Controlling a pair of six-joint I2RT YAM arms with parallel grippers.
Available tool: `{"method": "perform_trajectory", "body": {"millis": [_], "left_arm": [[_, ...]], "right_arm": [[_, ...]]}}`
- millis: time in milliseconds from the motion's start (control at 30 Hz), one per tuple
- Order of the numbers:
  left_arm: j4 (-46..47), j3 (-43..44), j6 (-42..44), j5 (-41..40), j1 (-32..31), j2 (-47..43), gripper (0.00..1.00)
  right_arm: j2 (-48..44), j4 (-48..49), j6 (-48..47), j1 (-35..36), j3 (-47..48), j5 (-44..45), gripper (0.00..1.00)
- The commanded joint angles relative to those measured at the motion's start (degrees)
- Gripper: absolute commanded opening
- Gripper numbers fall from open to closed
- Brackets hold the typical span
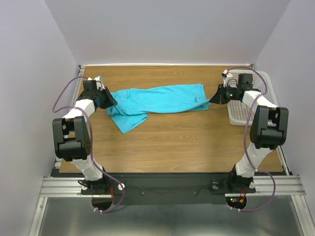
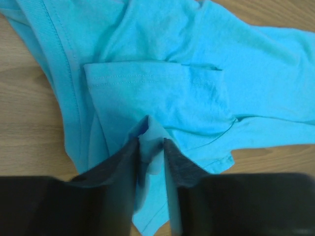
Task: Fold and stack the t-shirts
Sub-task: Fold the tshirt
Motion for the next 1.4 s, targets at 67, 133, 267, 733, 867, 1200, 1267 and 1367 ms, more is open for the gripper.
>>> {"method": "perform_trajectory", "body": {"millis": [67,133,267,733,867,1200,1267,1367], "left_arm": [[-2.9,1.7,7.1,4.5,-1.3,-3.3,0.13],[-5.2,1.7,9.8,5.0,-2.2,-4.7,0.08],[-11.8,1.6,18.8,5.2,-4.8,-7.0,0.04],[-12.8,-2.7,9.5,-15.9,-9.8,-17.4,0.50],[-3.0,-9.1,-4.4,-13.9,-3.2,-31.8,0.79],[3.0,-24.9,-47.2,3.5,5.1,-38.1,0.81],[4.1,-27.9,-51.5,5.0,5.1,-38.5,0.77],[6.4,-33.5,-59.3,2.9,5.1,-41.7,0.66]], "right_arm": [[0.6,0.2,-0.9,0.2,-0.2,-1.1,0.01],[0.5,0.2,-1.0,0.3,-0.3,-1.2,0.00],[0.5,0.2,-1.1,0.3,-0.1,-1.2,0.01],[0.3,0.1,-1.4,0.3,-0.1,-1.5,0.01],[0.4,0.0,-1.2,0.3,0.0,-1.7,0.01],[0.4,0.0,-1.3,0.3,-0.1,-1.8,0.01],[0.3,0.0,-1.3,0.2,-0.1,-1.8,0.01],[0.4,0.0,-1.2,0.3,-0.1,-1.8,0.01]]}}
